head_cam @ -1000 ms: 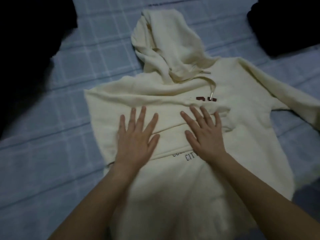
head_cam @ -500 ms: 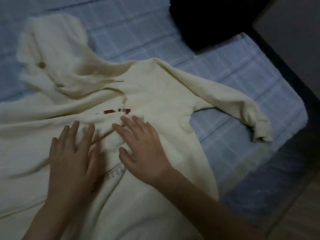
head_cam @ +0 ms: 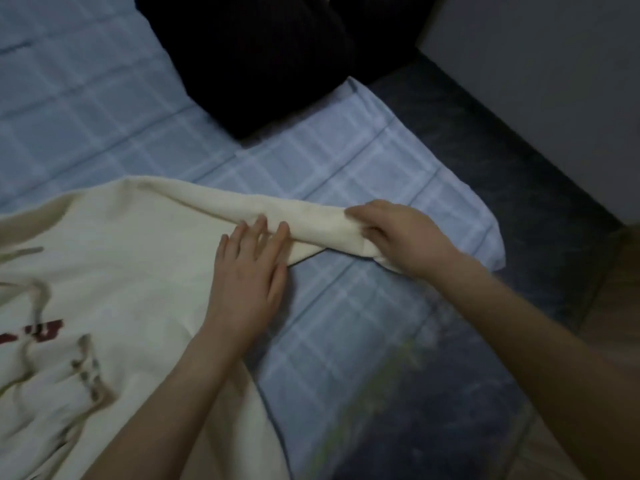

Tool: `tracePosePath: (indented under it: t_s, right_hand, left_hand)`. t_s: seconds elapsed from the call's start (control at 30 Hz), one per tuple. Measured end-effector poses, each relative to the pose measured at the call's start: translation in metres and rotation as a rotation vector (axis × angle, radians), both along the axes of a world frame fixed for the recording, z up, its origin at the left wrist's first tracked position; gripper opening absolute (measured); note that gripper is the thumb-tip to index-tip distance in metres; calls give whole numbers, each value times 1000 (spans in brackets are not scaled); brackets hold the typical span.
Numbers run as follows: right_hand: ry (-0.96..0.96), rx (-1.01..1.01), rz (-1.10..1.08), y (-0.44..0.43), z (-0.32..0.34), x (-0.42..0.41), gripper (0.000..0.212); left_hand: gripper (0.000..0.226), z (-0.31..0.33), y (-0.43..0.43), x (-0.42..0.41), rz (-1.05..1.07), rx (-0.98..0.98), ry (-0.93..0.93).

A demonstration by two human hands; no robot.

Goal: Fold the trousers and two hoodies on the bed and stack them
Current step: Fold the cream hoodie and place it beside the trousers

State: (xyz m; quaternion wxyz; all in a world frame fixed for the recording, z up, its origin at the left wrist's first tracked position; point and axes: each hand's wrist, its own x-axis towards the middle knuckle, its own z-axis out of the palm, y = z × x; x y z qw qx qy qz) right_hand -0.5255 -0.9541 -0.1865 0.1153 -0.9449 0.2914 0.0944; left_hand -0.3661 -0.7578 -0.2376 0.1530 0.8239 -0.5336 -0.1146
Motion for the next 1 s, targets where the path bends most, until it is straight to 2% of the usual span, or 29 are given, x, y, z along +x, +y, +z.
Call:
tracePosePath:
  t_s: [0.07, 0.17, 0.23, 0.3, 0.37, 0.5, 0.63, 0.7, 0.8, 0.93, 1.0]
  right_hand:
    - [-69, -21, 16, -39, 7, 11, 40]
    - [-112, -284, -121, -84, 9, 33, 42]
    - [-110, -391, -203, -91, 4, 45, 48]
    - [-141, -391, -191, -74, -9, 49, 53]
    - [-184, -337, -109, -49, -31, 42, 55]
    - [-44, -208, -91, -34, -75, 23, 55]
    - [-130, -146, -108, -37, -71, 24, 52]
    - [-283, -54, -186, -25, -58, 14, 49]
    - [-480, 41, -335, -2, -47, -8, 44]
    - [-568, 206, -649, 4, -44, -24, 47]
    - [-544, 347, -773, -1, -43, -24, 50]
  left_hand:
    - [55, -1, -18, 5, -2, -32, -28]
    - [55, -4, -43, 14, -44, -43, -86]
    - [57, -9, -58, 19, -77, -4, -107]
    - [59, -18, -66, 21, -83, 56, -106]
    - [59, -29, -68, 22, -72, 91, -110]
    - [58, -40, -67, 24, -94, 95, -127]
    - [66, -35, -66, 26, -147, 118, -109]
    - [70, -33, -59, 20, -266, 127, -145]
    - [58, -30, -55, 8, -345, 93, -198]
    - [51, -18, -68, -6, -214, -31, -73]
    - [53, -19, -66, -12, -231, 1, -51]
